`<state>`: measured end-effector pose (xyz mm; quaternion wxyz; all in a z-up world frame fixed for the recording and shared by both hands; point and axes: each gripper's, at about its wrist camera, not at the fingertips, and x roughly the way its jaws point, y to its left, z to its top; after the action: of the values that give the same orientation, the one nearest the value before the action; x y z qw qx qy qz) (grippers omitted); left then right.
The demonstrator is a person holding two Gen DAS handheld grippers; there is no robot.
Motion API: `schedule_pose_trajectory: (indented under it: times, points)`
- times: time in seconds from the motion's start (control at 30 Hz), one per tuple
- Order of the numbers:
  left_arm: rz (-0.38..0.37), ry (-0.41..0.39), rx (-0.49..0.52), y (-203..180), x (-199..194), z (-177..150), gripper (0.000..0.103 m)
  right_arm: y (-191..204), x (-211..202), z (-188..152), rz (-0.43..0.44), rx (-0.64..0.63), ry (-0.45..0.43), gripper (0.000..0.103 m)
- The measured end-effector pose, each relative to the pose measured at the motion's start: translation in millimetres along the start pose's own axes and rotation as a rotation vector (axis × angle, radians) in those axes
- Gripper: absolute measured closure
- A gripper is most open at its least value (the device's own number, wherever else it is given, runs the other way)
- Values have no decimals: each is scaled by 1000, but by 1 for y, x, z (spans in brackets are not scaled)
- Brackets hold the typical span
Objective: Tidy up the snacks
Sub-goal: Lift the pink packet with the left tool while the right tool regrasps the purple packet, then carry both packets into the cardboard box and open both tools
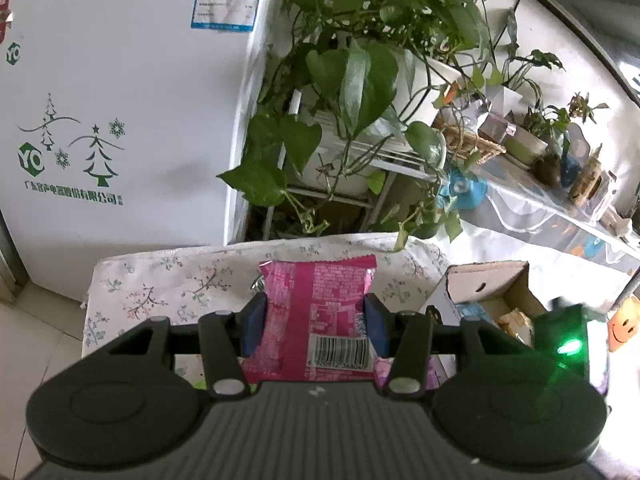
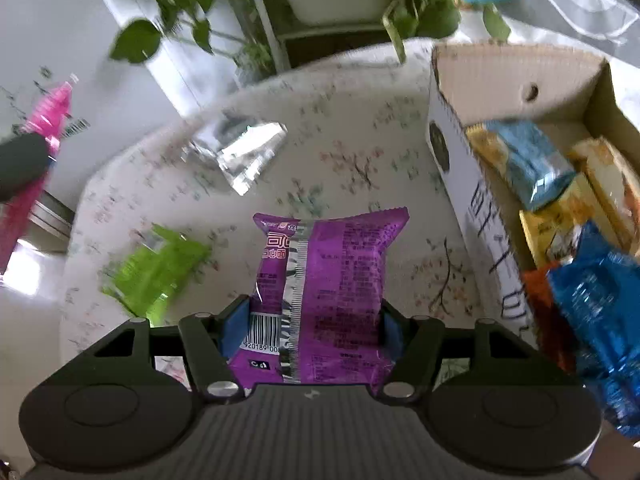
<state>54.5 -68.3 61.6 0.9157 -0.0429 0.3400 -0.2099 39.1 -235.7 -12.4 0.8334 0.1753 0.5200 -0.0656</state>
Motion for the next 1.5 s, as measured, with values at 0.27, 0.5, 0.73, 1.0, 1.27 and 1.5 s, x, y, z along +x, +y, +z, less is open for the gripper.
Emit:
schedule_pose_trajectory:
  times: [0.27,0.5,0.73,1.0,1.27,1.5]
  points:
    - [14,-20,-17,-6,1,5,53,-8,-52,22,80,8,-134,31]
    - [-12,-21,-13,-25,7,6,53,-29,-87,33,80,-5,-238,31]
    - [-65,-10,1,-57,17,5,53,-63,-102,38,62,36,-293,31]
    - [-117,10,40,-93,29,-1,53,-108,-118,38,30,108,-321,31]
    - [-163,37,71,-123,43,-10,53,-137,-127,36,3,167,-340,31]
    - [-199,53,83,-146,56,-16,53,-156,-130,33,-26,205,-339,31]
